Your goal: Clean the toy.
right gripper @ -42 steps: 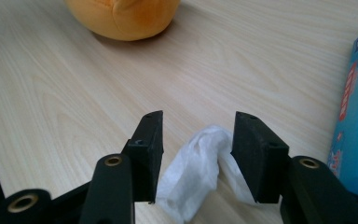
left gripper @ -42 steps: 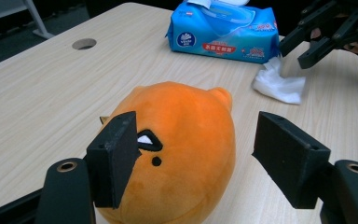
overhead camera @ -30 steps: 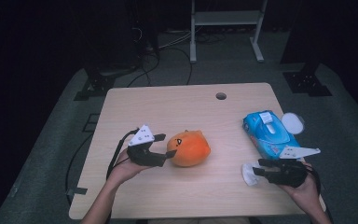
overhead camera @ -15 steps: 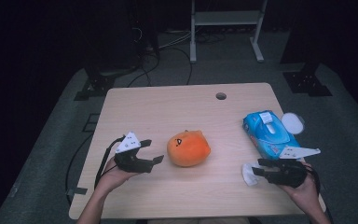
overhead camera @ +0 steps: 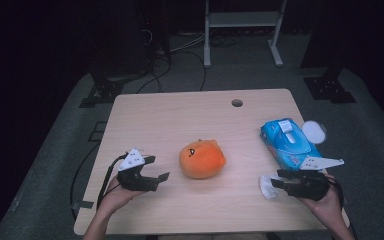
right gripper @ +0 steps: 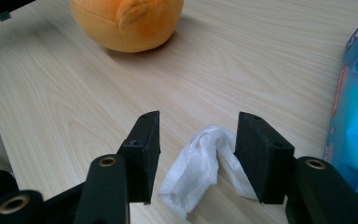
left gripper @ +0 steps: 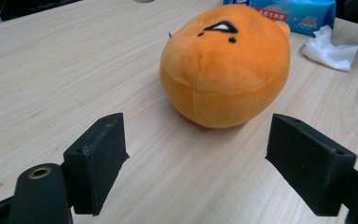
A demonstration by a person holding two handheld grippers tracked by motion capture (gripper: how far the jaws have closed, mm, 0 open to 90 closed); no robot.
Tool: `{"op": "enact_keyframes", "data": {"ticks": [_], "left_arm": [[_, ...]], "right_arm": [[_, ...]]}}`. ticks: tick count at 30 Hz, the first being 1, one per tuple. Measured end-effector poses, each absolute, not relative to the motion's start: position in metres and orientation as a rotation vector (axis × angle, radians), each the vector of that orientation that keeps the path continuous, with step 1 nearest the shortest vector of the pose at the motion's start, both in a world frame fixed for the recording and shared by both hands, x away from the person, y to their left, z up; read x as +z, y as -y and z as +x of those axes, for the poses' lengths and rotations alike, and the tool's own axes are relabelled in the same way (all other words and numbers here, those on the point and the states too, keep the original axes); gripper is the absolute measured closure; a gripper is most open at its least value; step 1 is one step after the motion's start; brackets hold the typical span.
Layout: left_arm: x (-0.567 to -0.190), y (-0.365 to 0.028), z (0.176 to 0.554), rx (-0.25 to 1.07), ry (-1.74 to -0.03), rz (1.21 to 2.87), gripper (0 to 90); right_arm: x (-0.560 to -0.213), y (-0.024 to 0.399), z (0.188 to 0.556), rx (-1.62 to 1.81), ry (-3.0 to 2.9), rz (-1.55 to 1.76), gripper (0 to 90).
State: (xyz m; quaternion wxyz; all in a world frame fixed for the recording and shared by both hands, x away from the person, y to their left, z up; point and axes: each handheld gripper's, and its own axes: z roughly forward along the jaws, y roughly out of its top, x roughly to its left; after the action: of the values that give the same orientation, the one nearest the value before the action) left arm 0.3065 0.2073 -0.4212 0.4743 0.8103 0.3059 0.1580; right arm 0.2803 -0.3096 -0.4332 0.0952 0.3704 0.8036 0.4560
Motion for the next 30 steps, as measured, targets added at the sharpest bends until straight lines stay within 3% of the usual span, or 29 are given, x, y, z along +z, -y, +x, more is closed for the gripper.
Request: {"op": "enact_keyframes", "data": {"ticks": [12, 30], "left_arm": [[-0.446, -0.215, 0.301, 0.367, -0.798, 1.990, 17.3], [-0.471, -0.221, 0.301, 0.469, -0.837, 2.004, 11.1]], "right_arm": [[-0.435, 0.308, 0.281, 1.352, -2.386, 1.103, 47.8], [-0.444, 0.307, 0.278, 1.376, -2.353, 1.128, 43.8]]}}
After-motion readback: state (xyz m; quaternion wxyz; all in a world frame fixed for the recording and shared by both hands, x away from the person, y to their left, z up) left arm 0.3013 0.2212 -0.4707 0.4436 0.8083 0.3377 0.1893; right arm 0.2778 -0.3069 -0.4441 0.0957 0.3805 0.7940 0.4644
